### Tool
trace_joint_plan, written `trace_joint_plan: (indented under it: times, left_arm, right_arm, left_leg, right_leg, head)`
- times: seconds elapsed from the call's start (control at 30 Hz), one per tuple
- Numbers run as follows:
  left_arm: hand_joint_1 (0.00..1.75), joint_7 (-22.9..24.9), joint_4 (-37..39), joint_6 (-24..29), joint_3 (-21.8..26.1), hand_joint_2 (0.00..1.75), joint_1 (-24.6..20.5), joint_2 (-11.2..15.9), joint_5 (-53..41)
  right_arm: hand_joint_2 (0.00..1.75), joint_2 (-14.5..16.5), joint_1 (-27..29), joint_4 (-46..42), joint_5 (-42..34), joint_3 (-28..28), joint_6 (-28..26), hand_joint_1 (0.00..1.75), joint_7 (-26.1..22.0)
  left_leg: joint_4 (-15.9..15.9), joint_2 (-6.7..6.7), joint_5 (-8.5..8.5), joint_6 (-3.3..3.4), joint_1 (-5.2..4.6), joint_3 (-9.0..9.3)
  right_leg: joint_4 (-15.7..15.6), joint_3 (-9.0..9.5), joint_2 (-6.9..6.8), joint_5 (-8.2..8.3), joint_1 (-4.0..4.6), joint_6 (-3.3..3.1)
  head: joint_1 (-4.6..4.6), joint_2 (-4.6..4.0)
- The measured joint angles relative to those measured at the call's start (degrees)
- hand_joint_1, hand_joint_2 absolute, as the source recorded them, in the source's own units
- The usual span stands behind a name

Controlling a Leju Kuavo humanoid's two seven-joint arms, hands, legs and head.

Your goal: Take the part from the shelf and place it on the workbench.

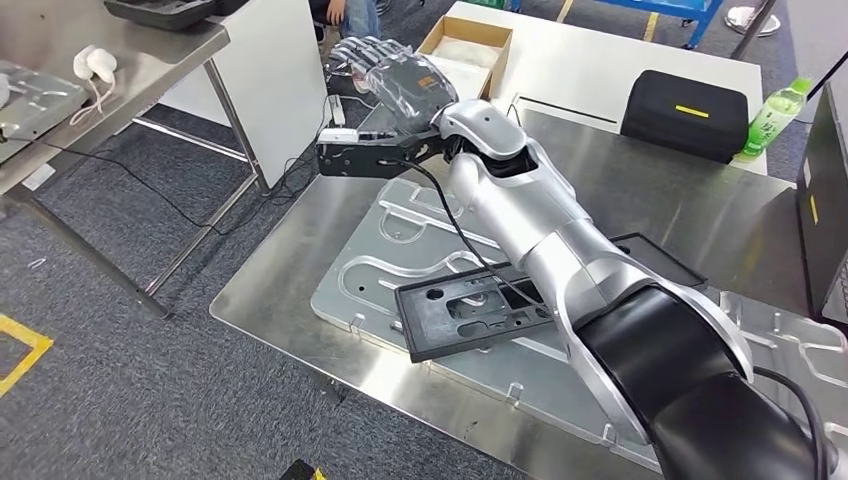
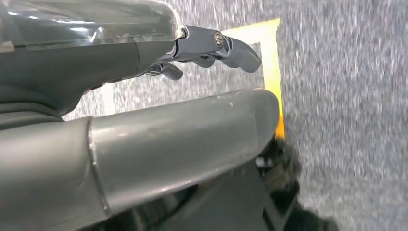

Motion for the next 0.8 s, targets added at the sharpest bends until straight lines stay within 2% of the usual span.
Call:
trace_joint_plan:
  times: [0.03,0.07,0.13,0.17,0.2,0.23,0.27,0.3,0.37,0.4,0.43,0.5,0.53,0.57,0.63,0.67,0.7,0.73,0.77,0.8]
  left_arm:
    - [0.0,0.0,0.0,0.0,0.0,0.0,0.1,0.0,0.0]
    - [0.0,0.0,0.0,0.0,0.0,0.0,0.2,0.0,0.0]
    - [0.0,0.0,0.0,0.0,0.0,0.0,0.1,0.0,-0.1]
    - [0.0,0.0,0.0,0.0,0.0,0.0,-0.1,0.0,-0.1]
    - [0.0,0.0,0.0,0.0,0.0,0.0,-0.2,0.0,-0.2]
    - [0.0,0.0,0.0,0.0,0.0,0.0,-0.2,0.0,-0.3]
    - [0.0,0.0,0.0,0.0,0.0,0.0,-0.2,-0.1,-0.5]
    - [0.0,0.0,0.0,0.0,0.0,0.0,-0.2,0.0,-0.6]
    - [0.0,0.0,0.0,0.0,0.0,0.0,-0.3,0.0,-0.8]
    - [0.0,0.0,0.0,0.0,0.0,0.0,-0.4,-0.1,-0.9]
    - [0.0,0.0,0.0,0.0,0.0,0.0,-0.4,-0.1,-0.9]
    - [0.0,0.0,0.0,0.0,0.0,0.0,-0.5,-0.1,-0.9]
    - [0.0,0.0,0.0,0.0,0.0,0.0,-0.4,-0.1,-1.0]
    - [0.0,0.0,0.0,0.0,0.0,0.0,-0.4,-0.2,-1.0]
    - [0.0,0.0,0.0,0.0,0.0,0.0,-0.5,-0.2,-1.0]
    - [0.0,0.0,0.0,0.0,0.0,0.0,-0.6,-0.3,-1.0]
    - [0.0,0.0,0.0,0.0,0.0,0.0,-0.6,-0.3,-1.0]
    - [0.0,0.0,0.0,0.0,0.0,0.0,-0.5,-0.3,-0.9]
    - [0.0,0.0,0.0,0.0,0.0,0.0,-0.4,-0.3,-0.9]
    - [0.0,0.0,0.0,0.1,0.0,0.0,-0.3,-0.3,-0.9]
  right_arm:
    - [0.44,0.1,-0.1,0.0,0.0,0.1,0.0,0.0,0.0]
    - [0.87,0.2,-0.3,0.0,0.0,0.2,-0.1,0.0,0.0]
    - [1.75,0.2,-0.7,0.0,0.1,0.4,-0.2,0.0,0.1]
    - [1.75,0.2,-0.9,0.1,0.3,0.5,-0.3,0.0,0.3]
    - [1.75,0.1,-1.1,0.1,0.5,0.6,-0.5,0.0,0.5]
    - [1.75,0.0,-1.5,0.2,0.7,0.7,-0.7,0.0,0.7]
    - [1.75,0.0,-2.1,0.2,0.9,0.8,-0.9,0.0,1.0]
    - [1.75,0.0,-2.8,0.2,1.0,0.9,-1.0,0.0,1.2]
    - [1.75,0.0,-4.7,0.1,1.1,0.9,-1.1,0.0,1.4]
    - [1.75,0.0,-5.7,0.1,1.1,0.9,-1.1,0.0,1.6]
    - [1.75,0.0,-6.4,0.1,1.1,0.9,-1.1,0.0,1.6]
    - [1.75,0.2,-7.2,0.0,1.0,0.9,-1.0,0.0,1.7]
    - [1.75,0.3,-7.4,0.0,0.9,0.9,-1.0,0.0,1.7]
    - [1.75,0.3,-7.5,-0.1,0.7,1.0,-1.0,0.0,1.7]
    - [1.75,0.3,-7.5,-0.3,0.3,1.0,-1.0,0.0,1.7]
    - [1.75,0.3,-7.2,-0.3,0.2,1.0,-1.0,0.0,1.7]
    - [1.75,0.3,-6.9,-0.3,0.2,1.1,-1.0,0.0,1.7]
    - [1.75,0.3,-6.4,-0.3,0.2,1.3,-1.0,0.0,1.7]
    - [1.75,0.3,-6.1,-0.3,0.2,1.5,-1.0,0.0,1.7]
    - [1.75,0.3,-5.9,-0.4,0.2,1.6,-1.1,0.0,1.7]
  left_leg:
    - [0.4,0.9,-0.3,-0.36,-0.11,-0.21]
    - [1.7,2.41,-1.13,-0.67,-0.23,-0.8]
    - [7.5,5.87,-4.16,-1.25,-0.29,-3.46]
    - [11.1,6.62,-5.67,-1.47,-0.17,-5.26]
    - [13.8,6.99,-6.47,-1.61,-0.07,-6.63]
    - [14.6,7.18,-6.26,-1.68,0.0,-7.1]
    - [13.3,7.39,-5.07,-1.66,0.04,-6.45]
    - [10.0,7.98,-3.17,-1.53,0.02,-4.75]
    - [2.9,10.64,-0.54,-0.93,-0.54,-1.16]
    - [0.9,11.56,-0.05,-0.5,-0.86,-0.18]
    - [0.1,11.88,-0.15,-0.1,-1.14,0.09]
    - [-0.1,10.42,-0.01,0.64,-1.12,0.17]
    - [-0.4,9.74,0.12,0.97,-1.02,0.33]
    - [-0.6,9.07,0.28,1.32,-0.92,0.48]
    - [-0.8,7.74,0.45,1.86,-0.84,0.62]
    - [-0.8,7.0,0.45,2.01,-0.87,0.61]
    - [-0.8,6.2,0.43,2.1,-0.91,0.63]
    - [-0.7,5.29,0.41,2.13,-0.97,0.66]
    - [-0.6,4.37,0.39,2.15,-1.02,0.69]
    - [-0.5,3.44,0.35,2.13,-1.09,0.73]
  right_leg:
    - [-0.4,0.26,-0.74,0.14,-0.16,-0.28]
    - [-0.7,0.51,-1.49,0.28,-0.35,-0.53]
    - [-1.0,0.82,-2.99,0.27,-0.38,-0.84]
    - [-0.9,0.85,-3.81,0.17,-0.33,-0.89]
    - [-0.8,0.87,-4.65,0.04,-0.29,-0.9]
    - [-0.7,0.89,-5.46,-0.13,-0.27,-0.86]
    - [-0.6,0.94,-6.2,-0.33,-0.26,-0.79]
    - [-0.4,1.04,-6.88,-0.56,-0.25,-0.67]
    - [-0.2,1.27,-8.05,-1.03,0.02,-0.26]
    - [-0.2,1.39,-8.55,-1.19,0.2,0.0]
    - [-0.2,1.53,-9.08,-1.34,0.4,0.27]
    - [-0.4,1.92,-10.08,-1.66,0.51,0.81]
    - [0.0,1.99,-9.71,-2.16,0.41,1.08]
    - [1.2,1.58,-8.67,-3.17,0.24,1.27]
    - [7.2,-1.09,-5.67,-6.48,-0.02,1.44]
    - [11.1,-3.07,-4.78,-8.09,-0.04,1.46]
    - [14.1,-4.79,-4.36,-8.94,-0.02,1.44]
    - [15.4,-5.8,-4.18,-8.68,-0.02,1.37]
    - [14.6,-5.8,-4.02,-7.29,0.0,1.18]
    - [11.8,-4.83,-3.58,-5.04,0.04,0.86]
  head:
    - [-0.06,0.0]
    - [-0.13,0.0]
    - [-0.25,0.0]
    - [-0.25,0.0]
    - [-0.25,0.0]
    - [-0.25,0.0]
    - [-0.25,0.0]
    - [-0.25,0.0]
    - [-0.24,0.0]
    - [-0.23,0.0]
    - [-0.22,0.0]
    - [-0.22,0.0]
    - [-0.22,0.0]
    - [-0.21,0.0]
    - [-0.21,0.0]
    - [-0.21,0.0]
    - [-0.21,0.0]
    - [-0.21,0.0]
    - [-0.21,0.0]
    - [-0.21,0.0]
